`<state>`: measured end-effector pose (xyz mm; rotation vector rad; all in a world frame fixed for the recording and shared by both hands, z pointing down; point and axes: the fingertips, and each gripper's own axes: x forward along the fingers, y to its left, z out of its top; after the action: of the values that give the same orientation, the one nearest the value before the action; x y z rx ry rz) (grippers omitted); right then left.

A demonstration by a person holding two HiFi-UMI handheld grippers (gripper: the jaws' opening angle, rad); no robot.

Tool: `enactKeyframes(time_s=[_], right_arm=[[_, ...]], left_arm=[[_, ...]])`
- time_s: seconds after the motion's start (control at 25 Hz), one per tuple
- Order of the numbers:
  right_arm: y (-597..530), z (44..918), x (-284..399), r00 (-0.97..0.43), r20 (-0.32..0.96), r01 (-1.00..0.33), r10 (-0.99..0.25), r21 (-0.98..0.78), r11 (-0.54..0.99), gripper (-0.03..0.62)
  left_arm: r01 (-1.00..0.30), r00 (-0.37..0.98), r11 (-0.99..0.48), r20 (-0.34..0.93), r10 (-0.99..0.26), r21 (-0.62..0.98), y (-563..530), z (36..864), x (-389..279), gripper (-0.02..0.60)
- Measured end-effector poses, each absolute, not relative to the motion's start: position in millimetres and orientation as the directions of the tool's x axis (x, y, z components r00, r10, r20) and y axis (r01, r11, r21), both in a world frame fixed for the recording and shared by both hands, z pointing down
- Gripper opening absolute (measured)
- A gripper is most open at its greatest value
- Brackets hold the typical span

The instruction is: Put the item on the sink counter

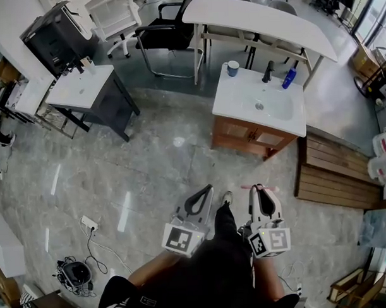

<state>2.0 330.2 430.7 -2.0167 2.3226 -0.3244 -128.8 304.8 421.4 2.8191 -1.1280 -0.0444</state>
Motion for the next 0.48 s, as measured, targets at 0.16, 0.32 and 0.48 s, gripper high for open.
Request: enactKeyframes(time_s=[0.16, 0.32, 0.48], right_arm=[[295.2, 429.6, 22.1, -0.160, 0.100, -0.972, -0.982, -0.189, 0.139, 0.047], [259.3, 427.8, 42.7, -0.178, 0.101, -0.968, -0.979, -0.197, 0.156, 0.048], [220.7, 422.2, 64.1, -0.208, 0.105, -0.963, -0.973, -0.199, 0.184, 0.047]], left_arm=[[-0.693, 0.718, -0.712, 0.019, -0.695, 0.111, 272.7, 420.6, -108.7, 0.015], [-0.705, 0.707, -0.701, 0.025, -0.707, 0.110, 238.3, 416.4, -86.2, 0.015], [-0.722, 0.689, -0.683, 0.026, -0.724, 0.107, 201.6, 408.1, -61.4, 0.015]])
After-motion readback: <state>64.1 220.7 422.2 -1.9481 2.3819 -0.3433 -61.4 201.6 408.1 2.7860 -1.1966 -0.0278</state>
